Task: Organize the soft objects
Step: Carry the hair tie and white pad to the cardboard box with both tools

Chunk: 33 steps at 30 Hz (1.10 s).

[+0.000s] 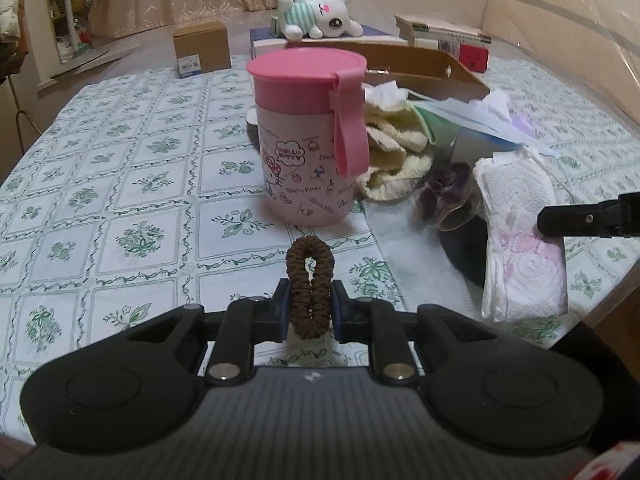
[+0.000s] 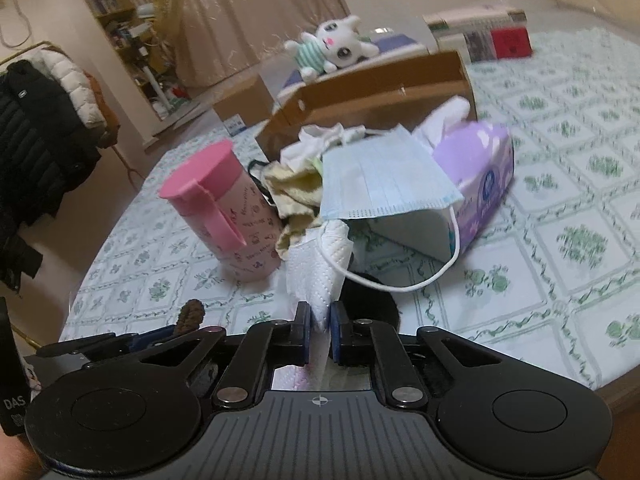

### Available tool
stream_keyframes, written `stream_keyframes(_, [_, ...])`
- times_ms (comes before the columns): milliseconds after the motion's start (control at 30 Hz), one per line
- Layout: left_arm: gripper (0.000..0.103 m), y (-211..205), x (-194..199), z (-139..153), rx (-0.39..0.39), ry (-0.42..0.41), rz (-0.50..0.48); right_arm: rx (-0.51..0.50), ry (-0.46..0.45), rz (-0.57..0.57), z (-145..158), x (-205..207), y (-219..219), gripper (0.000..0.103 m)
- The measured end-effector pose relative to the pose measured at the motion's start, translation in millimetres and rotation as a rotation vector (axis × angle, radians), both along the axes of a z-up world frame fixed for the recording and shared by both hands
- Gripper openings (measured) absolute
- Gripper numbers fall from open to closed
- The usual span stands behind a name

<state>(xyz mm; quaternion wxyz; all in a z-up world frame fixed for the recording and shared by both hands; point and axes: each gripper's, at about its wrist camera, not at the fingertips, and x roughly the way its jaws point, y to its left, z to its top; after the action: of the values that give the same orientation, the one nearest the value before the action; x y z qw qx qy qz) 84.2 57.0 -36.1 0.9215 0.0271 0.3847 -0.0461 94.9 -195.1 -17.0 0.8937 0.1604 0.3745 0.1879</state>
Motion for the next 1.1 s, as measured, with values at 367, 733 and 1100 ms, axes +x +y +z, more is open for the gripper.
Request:
stream_keyframes(367, [0.018,-13,-20,21,-0.019,-0.042,0.004,-0.027,-0.091,-0.008,25,-18,-17,0.009])
stream_keyframes(733, [0.018,-24,-27,41,-0.037,-0.076,-0.016,-0.029,-0.138,0.072,45,-35,-16,0.009])
stream_keyframes(1100, [0.018,-32,-31,50,-0.051,-0.093,-0.038,-0.067,-0.105,0.119,49,-43,-27,0.009])
